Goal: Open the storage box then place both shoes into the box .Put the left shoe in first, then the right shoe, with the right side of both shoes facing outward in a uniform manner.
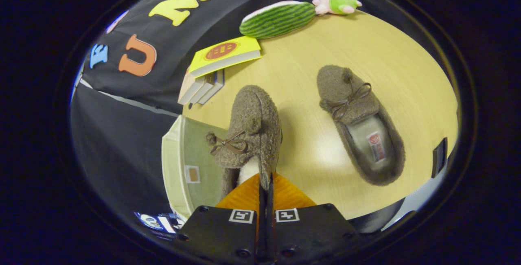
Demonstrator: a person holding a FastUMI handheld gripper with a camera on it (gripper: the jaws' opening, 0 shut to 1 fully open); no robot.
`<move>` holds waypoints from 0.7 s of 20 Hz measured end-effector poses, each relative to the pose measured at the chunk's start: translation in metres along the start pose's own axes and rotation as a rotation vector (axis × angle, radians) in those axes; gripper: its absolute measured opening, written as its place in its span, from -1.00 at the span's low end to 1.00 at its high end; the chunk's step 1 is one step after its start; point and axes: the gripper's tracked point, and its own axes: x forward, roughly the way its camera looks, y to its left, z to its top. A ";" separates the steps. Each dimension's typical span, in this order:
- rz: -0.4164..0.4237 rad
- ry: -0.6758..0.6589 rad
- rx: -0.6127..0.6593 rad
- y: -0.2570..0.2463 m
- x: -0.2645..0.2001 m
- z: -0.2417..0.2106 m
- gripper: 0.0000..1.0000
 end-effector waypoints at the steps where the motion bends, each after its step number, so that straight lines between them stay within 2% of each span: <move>1: 0.017 -0.016 -0.009 0.015 -0.011 -0.003 -0.88; 5: 0.066 -0.099 -0.070 0.081 -0.051 -0.012 -0.87; 7: 0.091 -0.085 -0.083 0.113 -0.063 -0.024 -0.88; 14: 0.171 -0.116 -0.089 0.202 -0.061 -0.044 -0.88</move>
